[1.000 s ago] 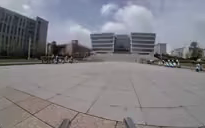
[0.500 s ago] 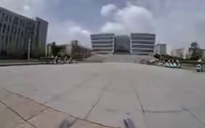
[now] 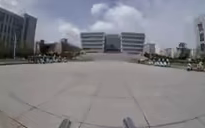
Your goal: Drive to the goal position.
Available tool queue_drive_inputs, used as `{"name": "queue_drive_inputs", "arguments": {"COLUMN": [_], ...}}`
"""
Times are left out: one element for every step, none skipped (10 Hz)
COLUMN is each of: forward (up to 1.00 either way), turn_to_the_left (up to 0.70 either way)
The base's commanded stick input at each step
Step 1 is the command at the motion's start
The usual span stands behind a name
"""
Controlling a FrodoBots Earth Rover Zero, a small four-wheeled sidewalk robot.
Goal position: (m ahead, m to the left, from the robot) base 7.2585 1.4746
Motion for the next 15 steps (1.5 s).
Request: {"name": "queue_drive_inputs", "arguments": {"forward": [1.00, 1.00, 1.00, 1.00, 1.00, 1.00, 1.00, 1.00, 1.00, 1.00, 1.00, 1.00, 1.00, 1.00, 1.00], "turn_to_the_left": [-0.04, -0.24, -0.40, -0.40, -0.40, -0.19, 0.00, 0.00, 0.00, 0.00, 0.00, 0.00, 0.00, 0.00, 0.00]}}
